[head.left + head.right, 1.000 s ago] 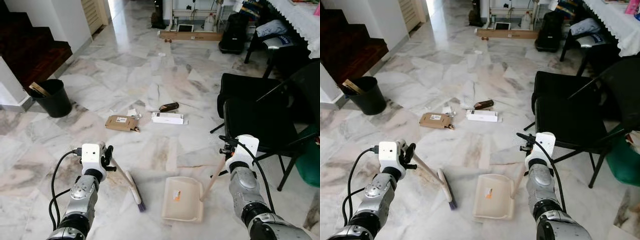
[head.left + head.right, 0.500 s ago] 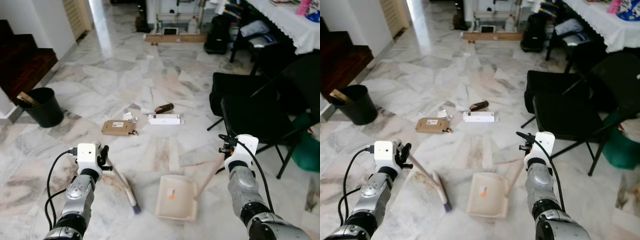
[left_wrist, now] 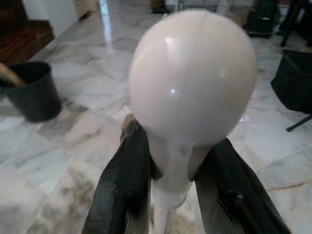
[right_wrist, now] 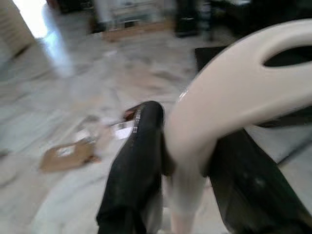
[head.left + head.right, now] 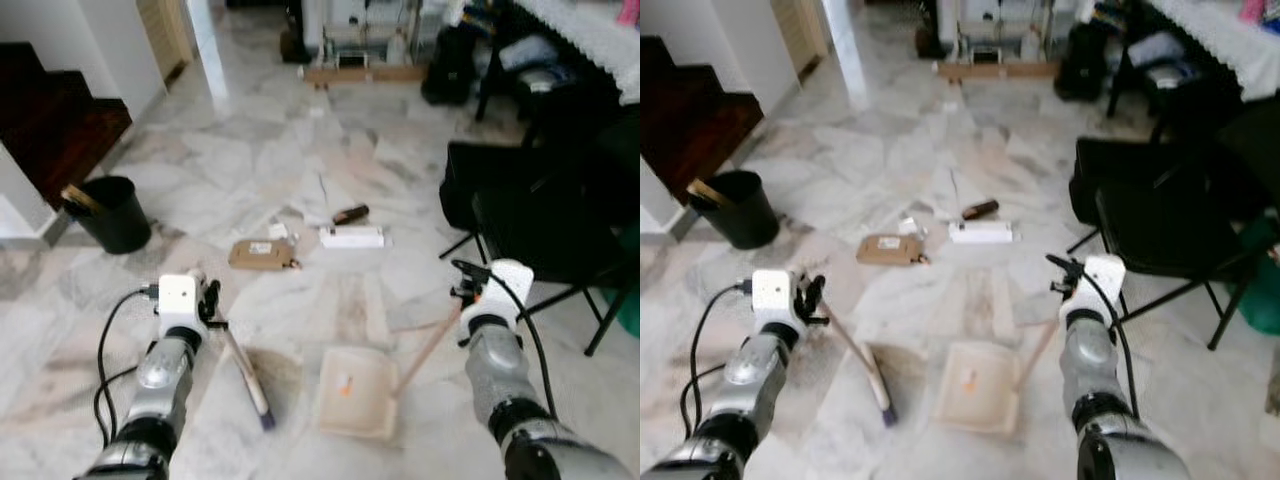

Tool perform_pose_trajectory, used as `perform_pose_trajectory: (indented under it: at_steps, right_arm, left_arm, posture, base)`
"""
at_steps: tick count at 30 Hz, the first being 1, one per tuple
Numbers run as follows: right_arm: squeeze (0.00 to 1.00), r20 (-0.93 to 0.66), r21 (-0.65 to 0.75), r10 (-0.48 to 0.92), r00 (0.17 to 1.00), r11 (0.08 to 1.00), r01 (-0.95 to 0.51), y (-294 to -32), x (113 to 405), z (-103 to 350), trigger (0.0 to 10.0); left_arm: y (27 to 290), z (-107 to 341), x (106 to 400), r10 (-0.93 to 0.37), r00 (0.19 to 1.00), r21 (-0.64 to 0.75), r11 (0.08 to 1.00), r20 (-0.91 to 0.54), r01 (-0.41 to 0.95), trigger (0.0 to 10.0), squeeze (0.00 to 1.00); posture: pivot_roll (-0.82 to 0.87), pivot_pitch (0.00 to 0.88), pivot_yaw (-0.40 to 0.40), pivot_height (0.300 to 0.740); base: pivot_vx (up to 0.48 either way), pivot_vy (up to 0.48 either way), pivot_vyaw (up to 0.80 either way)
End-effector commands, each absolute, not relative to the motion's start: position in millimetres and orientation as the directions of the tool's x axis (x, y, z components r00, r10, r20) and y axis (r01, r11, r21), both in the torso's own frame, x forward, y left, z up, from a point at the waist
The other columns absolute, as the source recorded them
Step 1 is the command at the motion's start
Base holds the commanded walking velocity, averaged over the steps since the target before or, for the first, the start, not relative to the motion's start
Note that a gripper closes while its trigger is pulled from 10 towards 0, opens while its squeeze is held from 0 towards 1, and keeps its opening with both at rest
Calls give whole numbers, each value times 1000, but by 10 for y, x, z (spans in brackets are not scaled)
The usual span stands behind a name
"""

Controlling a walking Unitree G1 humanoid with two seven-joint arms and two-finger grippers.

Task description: Sweep floor

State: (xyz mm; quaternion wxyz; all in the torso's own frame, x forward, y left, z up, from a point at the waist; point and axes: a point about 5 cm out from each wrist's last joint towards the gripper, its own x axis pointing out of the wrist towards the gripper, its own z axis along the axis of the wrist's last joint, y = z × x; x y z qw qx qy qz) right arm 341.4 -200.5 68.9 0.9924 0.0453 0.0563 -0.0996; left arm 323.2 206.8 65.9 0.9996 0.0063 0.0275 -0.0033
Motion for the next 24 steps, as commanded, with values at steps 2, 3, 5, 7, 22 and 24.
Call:
perform_pose_trajectory:
  at_steps: [2, 3, 5, 7, 22, 24]
  right_arm:
    - [0, -76, 74, -184, 980, 979, 190, -2043, 3461, 794, 10000]
    - [0, -69, 77, -173, 983, 981, 178, -2026, 3464, 800, 10000]
    - [0, -69, 90, -172, 983, 980, 178, -2022, 3465, 802, 10000]
    - [0, -69, 92, -171, 983, 980, 177, -2022, 3467, 803, 10000]
    - [0, -65, 96, -173, 983, 979, 179, -2083, 3496, 854, 10000]
    - [0, -67, 93, -168, 984, 980, 174, -2076, 3498, 853, 10000]
  left_arm:
    - [2095, 711, 3248, -6, 999, 32, 999, -32, 7, 10000, 0]
    - [2104, 711, 3246, -2, 1000, 34, 999, -32, 3, 10000, 0]
    - [2110, 713, 3247, 2, 1000, 36, 999, -31, -1, 10000, 0]
    - [2110, 714, 3249, 3, 1000, 36, 999, -31, -2, 10000, 0]
    - [2151, 717, 3246, 22, 999, 34, 999, -31, -21, 10000, 0]
    - [2161, 718, 3243, 27, 999, 34, 999, -31, -26, 10000, 0]
  posture:
    - [19, 12, 51, 740]
    - [19, 12, 51, 740]
    - [18, 11, 50, 740]
    - [18, 11, 50, 740]
    - [13, 4, 44, 740]
    - [15, 10, 41, 740]
  base:
    - [247, 0, 800]
    - [255, 0, 800]
    - [255, 0, 800]
    - [255, 0, 800]
    - [296, 0, 0]
    - [304, 0, 0]
